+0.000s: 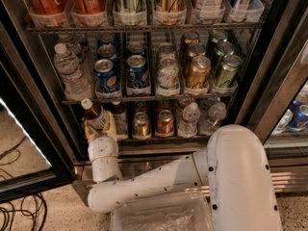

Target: Pick blue plastic bottle from bottom shelf of fridge

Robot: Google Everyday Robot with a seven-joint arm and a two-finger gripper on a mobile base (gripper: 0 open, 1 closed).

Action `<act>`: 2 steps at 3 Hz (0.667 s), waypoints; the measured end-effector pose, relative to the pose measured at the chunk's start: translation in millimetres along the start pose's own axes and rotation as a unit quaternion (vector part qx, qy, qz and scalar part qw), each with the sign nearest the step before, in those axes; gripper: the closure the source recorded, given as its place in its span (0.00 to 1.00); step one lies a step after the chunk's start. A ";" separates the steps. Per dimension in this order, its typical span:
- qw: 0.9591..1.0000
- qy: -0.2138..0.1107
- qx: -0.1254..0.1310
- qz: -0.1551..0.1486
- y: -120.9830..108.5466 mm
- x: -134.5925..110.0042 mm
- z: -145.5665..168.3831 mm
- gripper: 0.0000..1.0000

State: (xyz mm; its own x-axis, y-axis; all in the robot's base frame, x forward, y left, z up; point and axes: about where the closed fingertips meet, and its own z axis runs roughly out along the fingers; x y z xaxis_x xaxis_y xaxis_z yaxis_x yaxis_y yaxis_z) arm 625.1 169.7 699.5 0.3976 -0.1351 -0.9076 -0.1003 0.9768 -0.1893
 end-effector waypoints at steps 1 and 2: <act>1.000 0.000 0.000 0.000 0.0 0.0 -0.1 1.00; 1.000 0.021 -0.011 0.020 -1.2 -12.7 -23.1 1.00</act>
Offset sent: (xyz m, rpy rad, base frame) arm -0.0806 -0.0155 0.0079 0.0824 0.1487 0.0602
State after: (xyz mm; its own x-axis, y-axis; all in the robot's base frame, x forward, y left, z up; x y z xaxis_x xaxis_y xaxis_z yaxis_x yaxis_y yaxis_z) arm 599.1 166.5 702.6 0.3547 -0.1027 -0.9293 -0.1352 0.9779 -0.1597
